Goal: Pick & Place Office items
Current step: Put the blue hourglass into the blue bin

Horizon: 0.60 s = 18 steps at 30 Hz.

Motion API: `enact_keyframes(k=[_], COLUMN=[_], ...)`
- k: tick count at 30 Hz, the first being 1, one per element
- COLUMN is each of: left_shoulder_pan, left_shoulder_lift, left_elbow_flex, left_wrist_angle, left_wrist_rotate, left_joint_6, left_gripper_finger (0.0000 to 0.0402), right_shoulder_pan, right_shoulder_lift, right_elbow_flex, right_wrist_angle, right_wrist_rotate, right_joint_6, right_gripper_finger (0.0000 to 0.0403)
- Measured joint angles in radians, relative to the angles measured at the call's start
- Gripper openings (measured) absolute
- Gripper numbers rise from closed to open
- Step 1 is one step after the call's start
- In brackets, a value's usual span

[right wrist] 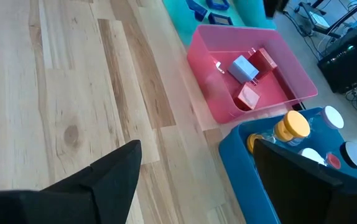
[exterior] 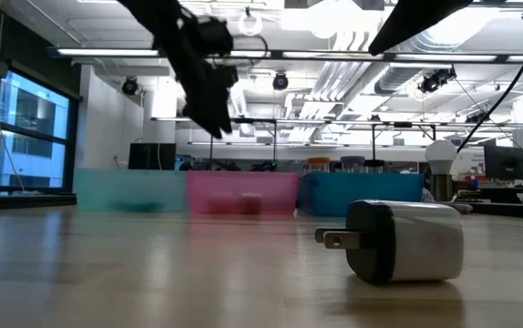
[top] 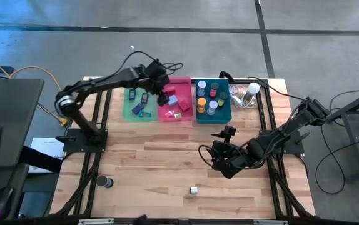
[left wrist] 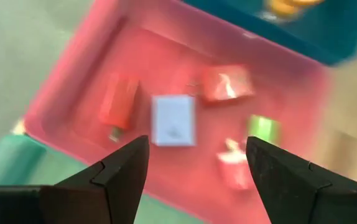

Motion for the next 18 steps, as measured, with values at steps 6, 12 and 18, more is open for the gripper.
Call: enact_keyframes(k=[6,12,18], left_shoulder_pan=[-0.101,-0.237,-0.351], left_shoulder_lift=[-0.115,-0.163,-0.158], left_elbow_flex=[0.0,0.0,0.0], left_wrist_angle=[-0.205,-0.419,-0.461], left_wrist_rotate=[0.129,0.196,0.169], left_joint_6=[-0.019,-0.041,-0.103], left_gripper_finger=[0.0262,0.0262,0.0267], right_shoulder_pan=[0.0,0.0,0.0], right_shoulder_lift=[0.0,0.0,0.0], right_elbow_flex=[0.0,0.0,0.0], right_wrist_angle=[0.0,0.001,0.001], right_wrist_rotate=[0.0,0.0,0.0], right_joint_6=[0.0,0.0,0.0], right_gripper_finger=[0.0299,0.0299,0.0299])
